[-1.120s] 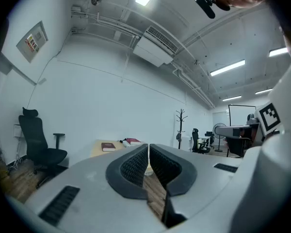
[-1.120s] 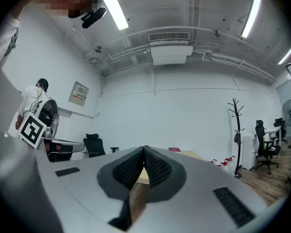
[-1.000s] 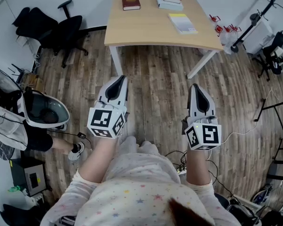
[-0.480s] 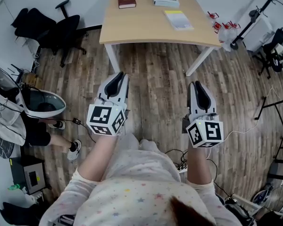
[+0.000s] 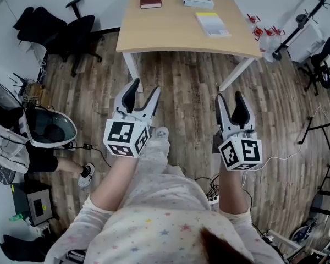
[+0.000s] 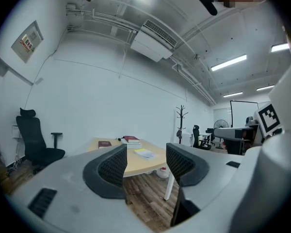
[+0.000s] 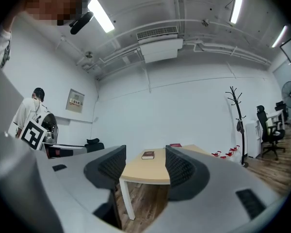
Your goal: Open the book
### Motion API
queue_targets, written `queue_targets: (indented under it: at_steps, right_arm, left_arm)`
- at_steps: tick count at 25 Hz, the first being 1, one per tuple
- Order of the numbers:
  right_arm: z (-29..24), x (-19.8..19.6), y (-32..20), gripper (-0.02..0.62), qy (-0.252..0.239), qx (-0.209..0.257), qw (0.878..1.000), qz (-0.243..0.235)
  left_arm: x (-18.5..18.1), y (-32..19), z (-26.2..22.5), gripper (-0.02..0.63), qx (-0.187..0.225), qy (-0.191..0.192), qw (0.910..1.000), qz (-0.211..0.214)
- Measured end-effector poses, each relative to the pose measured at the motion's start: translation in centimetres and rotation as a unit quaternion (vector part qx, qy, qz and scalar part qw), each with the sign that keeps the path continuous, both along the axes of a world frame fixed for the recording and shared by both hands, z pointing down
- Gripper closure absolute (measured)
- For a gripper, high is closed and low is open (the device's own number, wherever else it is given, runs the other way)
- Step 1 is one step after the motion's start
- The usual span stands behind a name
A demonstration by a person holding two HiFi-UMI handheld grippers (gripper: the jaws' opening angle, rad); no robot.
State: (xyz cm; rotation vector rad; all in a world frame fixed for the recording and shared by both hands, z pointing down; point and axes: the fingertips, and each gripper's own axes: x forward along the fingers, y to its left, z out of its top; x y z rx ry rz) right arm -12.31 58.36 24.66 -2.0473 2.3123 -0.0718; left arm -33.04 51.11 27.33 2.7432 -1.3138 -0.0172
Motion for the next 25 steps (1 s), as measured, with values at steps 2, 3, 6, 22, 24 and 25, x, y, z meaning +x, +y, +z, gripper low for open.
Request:
queue_targets:
  at_steps: [2, 3, 6, 22, 24, 25]
  right_arm:
    - [0.1, 0.2, -1.6, 0.353, 0.003, -0.001, 1.0, 0.001]
    - [0.2, 0.4, -2.6, 0.351, 0.004, -0.001, 1.0, 0.002]
    - [0.2, 1.3, -6.0, 0.351, 0.004, -0.004, 1.0, 0.005]
    - [-1.4, 2.7, -21.3, 0.342, 0.013, -0.01, 0.999, 0.041]
    - [-1.4, 3.2, -22.4, 0.342, 0.014, -0.012, 0.999, 0.043]
    - [-1.4, 3.4, -23.0, 0.342, 0.015, -0.013, 0.999, 0.043]
  left_arm:
    - [0.3, -1.8, -0.1, 0.374, 0.004, 0.001, 1.0, 0.001]
    - [0.5, -2.8, -0.1, 0.37, 0.007, 0.001, 1.0, 0.001]
    - [1.3, -6.3, -0.4, 0.362, 0.01, 0.006, 0.9999, 0.002]
    - [2.4, -23.6, -2.0, 0.353, 0.018, 0.014, 0.9997, 0.013]
    - [3.0, -24.7, -2.0, 0.353, 0.019, 0.013, 0.9996, 0.017]
    - [3.3, -25.3, -2.0, 0.353, 0.018, 0.013, 0.9996, 0.018]
